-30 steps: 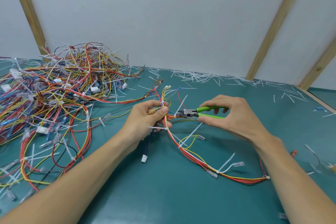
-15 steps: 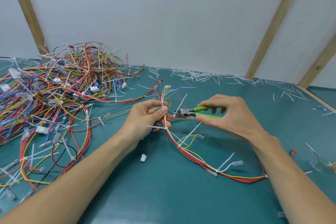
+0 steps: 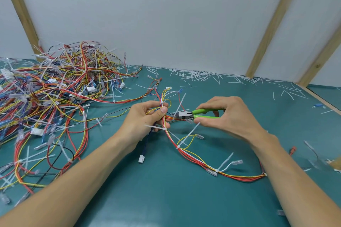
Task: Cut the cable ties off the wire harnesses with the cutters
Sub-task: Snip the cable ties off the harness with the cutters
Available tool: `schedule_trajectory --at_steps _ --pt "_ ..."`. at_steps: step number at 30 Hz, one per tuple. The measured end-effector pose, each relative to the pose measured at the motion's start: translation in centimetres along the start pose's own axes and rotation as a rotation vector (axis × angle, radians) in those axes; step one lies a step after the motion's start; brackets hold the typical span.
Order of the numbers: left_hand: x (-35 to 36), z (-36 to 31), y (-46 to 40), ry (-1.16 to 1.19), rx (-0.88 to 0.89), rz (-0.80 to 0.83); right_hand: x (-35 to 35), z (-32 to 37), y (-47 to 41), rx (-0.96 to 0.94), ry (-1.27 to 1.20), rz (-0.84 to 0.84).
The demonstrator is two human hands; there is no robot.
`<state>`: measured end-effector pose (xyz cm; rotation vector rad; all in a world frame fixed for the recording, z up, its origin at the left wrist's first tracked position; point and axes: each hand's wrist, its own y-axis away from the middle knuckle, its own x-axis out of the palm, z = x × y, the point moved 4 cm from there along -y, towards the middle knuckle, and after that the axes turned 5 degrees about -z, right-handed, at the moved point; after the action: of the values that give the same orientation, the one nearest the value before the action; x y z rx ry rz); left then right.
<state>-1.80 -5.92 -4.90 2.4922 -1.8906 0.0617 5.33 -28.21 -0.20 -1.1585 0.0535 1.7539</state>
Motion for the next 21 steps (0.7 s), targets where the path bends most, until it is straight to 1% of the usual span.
schedule_trajectory --at_steps 15,21 --pt "-0.13 0.3 -0.09 0.059 0.013 0.01 0.13 -0.13 0.07 0.097 -0.016 0.034" --pt "-0.2 0.46 -0.24 0.083 0.015 0.015 0.07 0.0 0.22 0.096 -0.014 0.024"
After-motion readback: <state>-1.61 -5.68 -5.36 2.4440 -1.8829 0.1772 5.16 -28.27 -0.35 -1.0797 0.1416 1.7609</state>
